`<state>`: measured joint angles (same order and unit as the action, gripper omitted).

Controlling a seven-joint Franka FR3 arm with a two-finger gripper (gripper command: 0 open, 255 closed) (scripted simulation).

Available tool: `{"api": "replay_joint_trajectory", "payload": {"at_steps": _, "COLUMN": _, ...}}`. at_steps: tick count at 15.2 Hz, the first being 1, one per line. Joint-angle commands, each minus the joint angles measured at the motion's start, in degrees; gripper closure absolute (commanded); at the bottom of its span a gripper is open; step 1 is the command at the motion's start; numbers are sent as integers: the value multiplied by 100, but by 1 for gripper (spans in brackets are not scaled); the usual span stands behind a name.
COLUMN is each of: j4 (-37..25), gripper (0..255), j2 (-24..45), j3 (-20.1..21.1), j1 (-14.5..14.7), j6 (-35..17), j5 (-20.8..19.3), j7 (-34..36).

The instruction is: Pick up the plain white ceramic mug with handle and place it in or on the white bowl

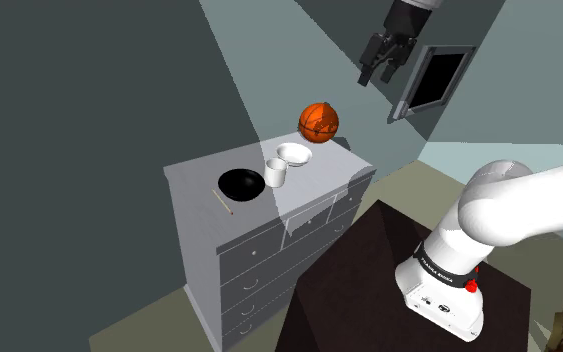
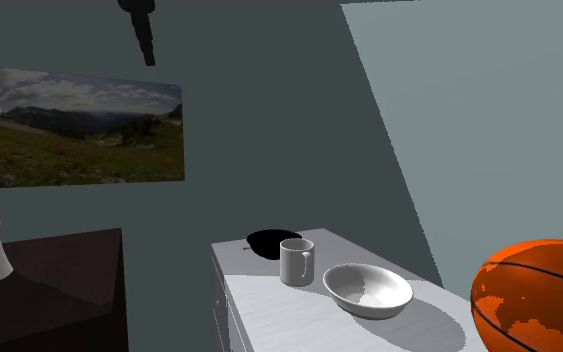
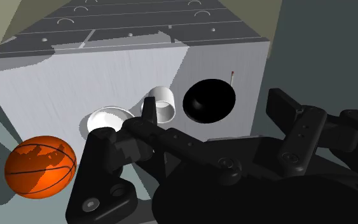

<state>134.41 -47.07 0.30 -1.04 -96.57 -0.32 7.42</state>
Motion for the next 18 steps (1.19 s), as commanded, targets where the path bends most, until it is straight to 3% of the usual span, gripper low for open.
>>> {"api": "replay_joint_trajectory", "payload": {"at_steps": 1, "j4": 0, "gripper": 0, "j2": 0, "j3": 0, "j1": 0, "j6": 0, "j5": 0, "j7": 0}}
{"api": "replay_joint_trajectory", "payload": {"at_steps": 10, "j4": 377, "gripper": 0, "j2": 1391, "j3": -83, "j1": -57, "j6": -1630, "j5": -39, "j7": -32}}
{"api": "replay_joint_trajectory", "payload": {"at_steps": 18, "j4": 182, "gripper": 0, "j2": 2994, "j3": -157, "j1": -94, "j6": -2915, "j5": -43, "j7": -65}}
